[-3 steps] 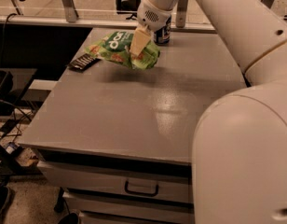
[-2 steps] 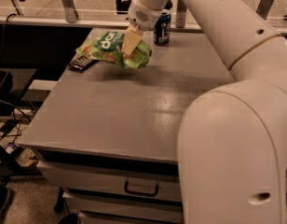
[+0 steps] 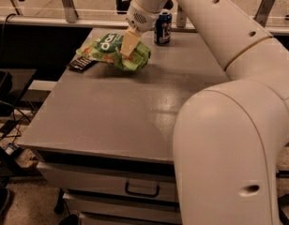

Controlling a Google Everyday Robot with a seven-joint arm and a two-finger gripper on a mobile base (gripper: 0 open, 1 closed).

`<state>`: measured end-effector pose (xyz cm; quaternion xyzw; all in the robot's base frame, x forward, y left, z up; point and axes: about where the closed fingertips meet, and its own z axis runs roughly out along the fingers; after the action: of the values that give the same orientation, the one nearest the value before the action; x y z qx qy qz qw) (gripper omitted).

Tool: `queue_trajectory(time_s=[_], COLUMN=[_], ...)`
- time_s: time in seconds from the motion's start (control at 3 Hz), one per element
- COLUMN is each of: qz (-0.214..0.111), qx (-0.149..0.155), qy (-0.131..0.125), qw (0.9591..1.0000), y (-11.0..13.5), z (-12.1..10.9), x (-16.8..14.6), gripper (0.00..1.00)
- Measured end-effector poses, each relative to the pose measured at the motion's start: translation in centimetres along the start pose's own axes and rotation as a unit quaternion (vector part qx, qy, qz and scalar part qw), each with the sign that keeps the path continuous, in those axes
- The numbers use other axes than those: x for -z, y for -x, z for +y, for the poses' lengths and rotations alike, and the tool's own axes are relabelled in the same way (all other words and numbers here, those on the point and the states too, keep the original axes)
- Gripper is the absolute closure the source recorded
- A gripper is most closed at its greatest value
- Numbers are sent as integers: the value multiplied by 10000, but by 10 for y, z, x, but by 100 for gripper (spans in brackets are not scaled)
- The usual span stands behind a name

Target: Move green rice chip bag near rxbar chocolate

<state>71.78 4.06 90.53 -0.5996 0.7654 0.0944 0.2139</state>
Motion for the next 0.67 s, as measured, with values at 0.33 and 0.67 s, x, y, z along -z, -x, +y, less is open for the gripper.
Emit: queue_trajectory(time_s=[0.33, 0.67], qz=[-6, -8], qx=[11, 14], qy=[20, 27], qw=[10000, 10000], y=[2, 3], z=[0, 0], x=[-6, -8], gripper=[7, 0])
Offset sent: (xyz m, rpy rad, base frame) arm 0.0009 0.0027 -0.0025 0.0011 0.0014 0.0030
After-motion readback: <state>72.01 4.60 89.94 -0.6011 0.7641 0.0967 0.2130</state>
